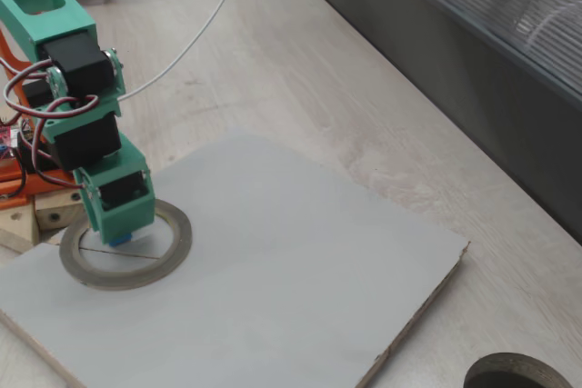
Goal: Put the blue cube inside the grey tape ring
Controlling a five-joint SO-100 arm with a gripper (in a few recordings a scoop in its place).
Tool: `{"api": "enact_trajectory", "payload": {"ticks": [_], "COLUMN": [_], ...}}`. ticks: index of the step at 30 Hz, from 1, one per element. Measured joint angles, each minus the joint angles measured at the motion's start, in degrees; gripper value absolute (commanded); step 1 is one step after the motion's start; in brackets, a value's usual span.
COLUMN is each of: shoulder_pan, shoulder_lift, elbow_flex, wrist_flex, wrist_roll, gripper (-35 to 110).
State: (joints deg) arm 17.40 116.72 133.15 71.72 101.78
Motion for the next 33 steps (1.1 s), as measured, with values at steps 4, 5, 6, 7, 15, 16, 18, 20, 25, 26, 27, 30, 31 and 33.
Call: {"api": "enact_trajectory", "payload": {"ticks": [4, 5, 6, 7, 15, 16, 18, 20, 25, 26, 27, 30, 31, 33], "shoulder_pan": [0.1, 0.1, 0.1, 0.2, 0.4, 0.4, 0.4, 0.3, 0.3, 0.3, 0.3, -0.1, -0.1, -0.1], "shoulder_lift": [0.0, 0.0, 0.2, 0.2, 0.2, 0.0, -0.2, -0.7, -0.7, -0.7, -0.7, -0.6, -0.5, -0.5], "elbow_flex": [0.0, -0.1, -0.1, -0.1, -2.7, -3.8, -5.1, -6.3, -7.3, -7.4, -7.4, -7.4, -7.4, -7.8], "wrist_flex": [0.0, 0.0, 0.0, 0.0, 1.1, 2.4, 5.6, 9.3, 12.2, 12.6, 12.7, 12.7, 12.8, 14.2], "wrist_roll": [-0.1, 0.0, 0.0, 0.0, 0.1, 0.1, 0.1, 0.1, 0.1, 0.1, 0.1, 0.1, 0.1, 0.1], "gripper": [9, 10, 10, 11, 62, 69, 83, 94, 101, 100, 100, 98, 97, 95]}}
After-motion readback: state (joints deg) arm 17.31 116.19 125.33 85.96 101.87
